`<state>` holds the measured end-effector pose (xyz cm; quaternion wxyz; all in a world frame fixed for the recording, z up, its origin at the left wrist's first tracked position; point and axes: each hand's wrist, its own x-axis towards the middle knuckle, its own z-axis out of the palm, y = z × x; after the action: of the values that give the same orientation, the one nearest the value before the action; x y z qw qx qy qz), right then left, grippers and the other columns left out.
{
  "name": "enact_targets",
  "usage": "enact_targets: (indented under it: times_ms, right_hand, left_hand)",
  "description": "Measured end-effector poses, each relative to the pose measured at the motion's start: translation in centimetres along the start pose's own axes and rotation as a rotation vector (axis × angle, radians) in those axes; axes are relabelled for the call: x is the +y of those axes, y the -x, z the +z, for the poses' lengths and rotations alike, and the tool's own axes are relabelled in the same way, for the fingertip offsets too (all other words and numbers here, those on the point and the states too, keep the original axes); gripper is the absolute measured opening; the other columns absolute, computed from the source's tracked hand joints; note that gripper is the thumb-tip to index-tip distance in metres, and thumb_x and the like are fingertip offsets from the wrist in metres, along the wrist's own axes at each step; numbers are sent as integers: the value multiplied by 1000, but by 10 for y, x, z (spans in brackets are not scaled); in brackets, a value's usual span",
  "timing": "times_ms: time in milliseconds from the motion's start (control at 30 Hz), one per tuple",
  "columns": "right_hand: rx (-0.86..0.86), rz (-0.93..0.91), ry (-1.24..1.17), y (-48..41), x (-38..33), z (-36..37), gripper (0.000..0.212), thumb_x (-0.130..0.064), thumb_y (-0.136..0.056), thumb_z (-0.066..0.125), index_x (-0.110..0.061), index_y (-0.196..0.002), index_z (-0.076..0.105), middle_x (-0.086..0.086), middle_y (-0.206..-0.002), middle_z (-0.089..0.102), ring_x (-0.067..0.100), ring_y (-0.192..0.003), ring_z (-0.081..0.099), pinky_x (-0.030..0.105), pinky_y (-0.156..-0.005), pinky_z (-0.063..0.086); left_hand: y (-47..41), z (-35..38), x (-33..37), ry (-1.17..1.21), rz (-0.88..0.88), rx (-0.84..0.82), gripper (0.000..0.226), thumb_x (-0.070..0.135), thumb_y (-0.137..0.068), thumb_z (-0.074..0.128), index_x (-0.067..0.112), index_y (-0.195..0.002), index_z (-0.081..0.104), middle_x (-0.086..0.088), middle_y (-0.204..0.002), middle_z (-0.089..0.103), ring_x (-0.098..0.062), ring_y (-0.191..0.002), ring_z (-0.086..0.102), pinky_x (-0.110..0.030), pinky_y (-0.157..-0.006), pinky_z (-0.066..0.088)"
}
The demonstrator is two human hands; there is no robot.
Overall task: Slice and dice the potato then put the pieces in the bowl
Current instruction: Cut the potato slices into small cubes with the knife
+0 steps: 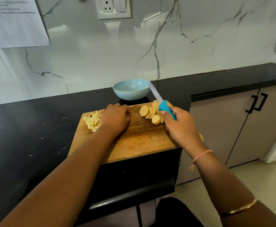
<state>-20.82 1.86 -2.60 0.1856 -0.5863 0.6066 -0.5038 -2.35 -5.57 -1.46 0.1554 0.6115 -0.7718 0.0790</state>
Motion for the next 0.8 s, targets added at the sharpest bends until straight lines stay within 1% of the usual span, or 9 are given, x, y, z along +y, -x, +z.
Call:
enact_targets:
  times_ms: [167,267,367,467,533,633,700,733,800]
  right_hand:
    - [-12,5,-19,-1,3,1,31,-36,-97,47,-16,-118,57,-1,-82,57,9,-74,55,21,-63,44]
    - [-18,6,-17,-1,4,1,30,-38,-97,47,-18,-117,57,-1,-83,58,10,-75,56,21,-63,44]
    - [-13,-2,-13,-1,4,0,29,-37,-97,46,-17,-114,58,1,-84,59,11,-75,57,23,-64,46]
    - [-17,2,-20,-2,6,1,31,-38,-97,46,-17,-117,57,1,-85,59,10,-76,56,21,-64,44]
    - [-13,5,-27,-2,6,1,34,-39,-97,46,-17,-121,56,0,-86,59,11,-79,57,22,-65,44]
    - [-15,14,-31,-2,7,1,37,-40,-97,46,-17,-125,55,1,-89,59,13,-83,58,24,-69,46]
    - [-11,16,-31,-3,7,2,37,-39,-97,47,-16,-124,55,0,-88,59,12,-82,57,22,-68,45]
    - [-3,15,-29,-3,8,2,36,-39,-97,47,-15,-122,56,-2,-87,58,10,-80,57,21,-66,44]
    - [8,10,-20,-3,8,2,35,-38,-97,47,-13,-120,58,-2,-86,57,8,-79,55,18,-64,42]
  left_hand:
    - [6,-6,-24,-114,-88,35,32,34,-100,39,16,-116,60,-7,-119,54,-25,-113,46,-40,-97,37]
    - [8,-11,-28,83,-134,125,29,25,-99,46,13,-118,63,-10,-119,51,-25,-110,47,-36,-94,39]
    - [9,-17,-27,247,-175,182,31,7,-96,50,12,-125,59,-10,-127,47,-24,-112,50,-35,-97,43]
    - [9,-21,-24,326,-235,163,44,-8,-89,53,14,-126,57,-10,-136,42,-25,-115,50,-35,-100,45]
    - [8,-21,-21,325,-233,139,48,-12,-85,56,14,-125,58,-9,-135,44,-24,-113,53,-35,-99,45]
    - [6,-19,-12,294,-158,159,47,-6,-85,58,14,-128,58,-9,-127,54,-23,-111,54,-33,-97,44]
    - [5,-18,1,334,-97,179,44,3,-88,56,12,-131,55,-9,-123,57,-23,-111,54,-33,-95,44]
    - [3,-16,8,353,-74,159,45,8,-90,55,12,-134,52,-9,-126,56,-22,-114,53,-33,-97,44]
    - [0,-10,24,390,-37,42,49,17,-91,55,13,-139,45,-8,-136,51,-22,-123,48,-34,-102,40]
